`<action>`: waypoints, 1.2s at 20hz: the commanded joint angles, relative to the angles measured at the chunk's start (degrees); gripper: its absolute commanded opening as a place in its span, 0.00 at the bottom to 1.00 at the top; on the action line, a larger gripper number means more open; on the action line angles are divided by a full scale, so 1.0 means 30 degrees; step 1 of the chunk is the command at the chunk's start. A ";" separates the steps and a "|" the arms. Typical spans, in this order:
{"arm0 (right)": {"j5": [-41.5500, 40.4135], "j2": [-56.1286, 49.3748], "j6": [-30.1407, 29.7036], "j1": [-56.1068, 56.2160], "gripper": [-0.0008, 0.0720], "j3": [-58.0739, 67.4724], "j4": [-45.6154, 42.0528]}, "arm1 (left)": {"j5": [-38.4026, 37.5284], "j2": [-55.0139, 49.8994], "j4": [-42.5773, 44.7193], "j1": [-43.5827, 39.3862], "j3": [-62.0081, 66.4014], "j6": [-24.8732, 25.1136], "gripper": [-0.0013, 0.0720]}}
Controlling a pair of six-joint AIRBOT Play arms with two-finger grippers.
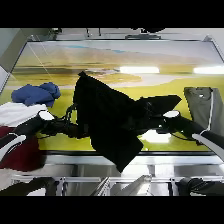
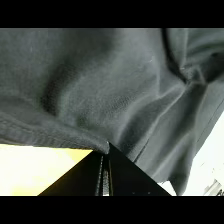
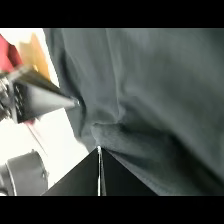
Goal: Fold the shirts.
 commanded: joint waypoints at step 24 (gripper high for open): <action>0.1523 -0.1749 0.1443 -1.5169 0.49 1.4141 -0.9857 | -0.4393 0.0510 -0.0051 0.9938 0.5122 0.2135 0.05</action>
